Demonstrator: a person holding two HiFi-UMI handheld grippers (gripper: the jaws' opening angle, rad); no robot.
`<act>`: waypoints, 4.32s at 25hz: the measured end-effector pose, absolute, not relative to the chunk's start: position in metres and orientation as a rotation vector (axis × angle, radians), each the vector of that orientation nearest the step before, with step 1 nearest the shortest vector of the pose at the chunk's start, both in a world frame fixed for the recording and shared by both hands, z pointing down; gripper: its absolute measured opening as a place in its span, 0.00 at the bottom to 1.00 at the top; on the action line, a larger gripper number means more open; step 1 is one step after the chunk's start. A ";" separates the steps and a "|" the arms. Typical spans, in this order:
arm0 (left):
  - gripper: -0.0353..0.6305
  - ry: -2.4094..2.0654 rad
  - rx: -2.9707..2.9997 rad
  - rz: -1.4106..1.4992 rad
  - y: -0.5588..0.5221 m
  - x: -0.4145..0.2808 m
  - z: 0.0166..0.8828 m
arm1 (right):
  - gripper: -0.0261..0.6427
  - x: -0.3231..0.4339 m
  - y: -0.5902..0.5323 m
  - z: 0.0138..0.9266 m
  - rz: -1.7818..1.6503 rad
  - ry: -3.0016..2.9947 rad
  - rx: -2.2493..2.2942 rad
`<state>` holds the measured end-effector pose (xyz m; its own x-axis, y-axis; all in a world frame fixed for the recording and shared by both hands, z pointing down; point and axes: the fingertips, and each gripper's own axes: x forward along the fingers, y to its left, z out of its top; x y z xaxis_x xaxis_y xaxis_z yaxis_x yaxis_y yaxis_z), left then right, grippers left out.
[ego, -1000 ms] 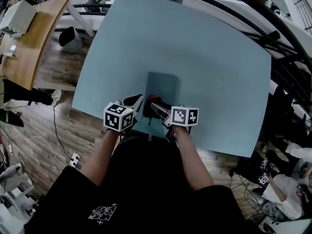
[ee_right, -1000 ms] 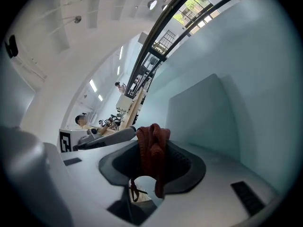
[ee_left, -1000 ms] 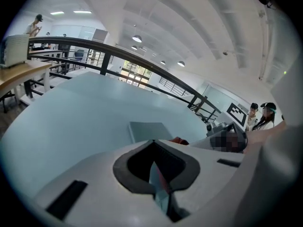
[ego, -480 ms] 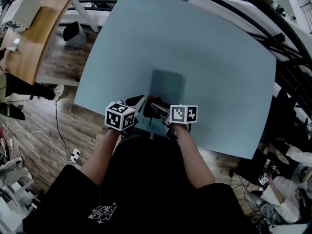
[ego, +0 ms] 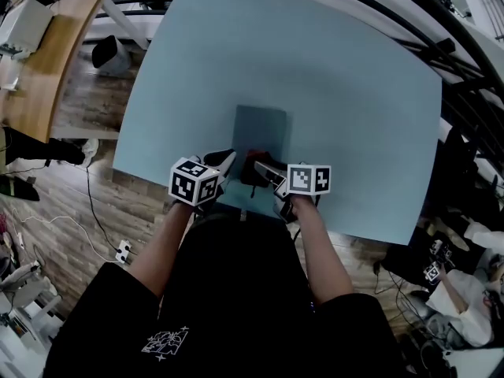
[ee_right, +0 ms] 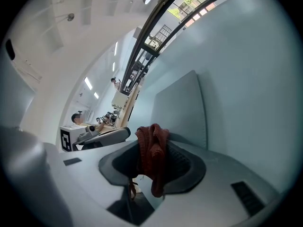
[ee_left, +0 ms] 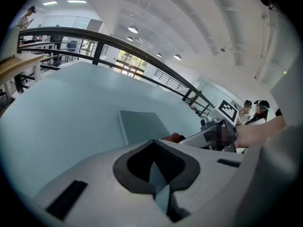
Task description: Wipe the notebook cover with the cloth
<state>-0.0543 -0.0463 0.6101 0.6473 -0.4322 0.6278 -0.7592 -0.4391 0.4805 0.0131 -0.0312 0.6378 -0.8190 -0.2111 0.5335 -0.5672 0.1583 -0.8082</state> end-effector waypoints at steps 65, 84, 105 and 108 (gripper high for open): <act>0.06 -1.123 2.521 0.180 -0.171 -0.008 0.377 | 0.25 0.126 -0.165 0.365 0.676 -2.613 1.522; 0.06 -1.281 2.711 -0.004 -0.186 0.001 0.264 | 0.25 0.154 -0.166 0.242 0.218 -2.665 1.715; 0.06 -1.362 2.789 -0.069 -0.189 0.004 0.215 | 0.25 0.167 -0.161 0.209 0.078 -2.677 1.741; 0.06 -1.355 2.800 -0.076 -0.190 0.004 0.212 | 0.25 0.166 -0.162 0.206 0.065 -2.680 1.745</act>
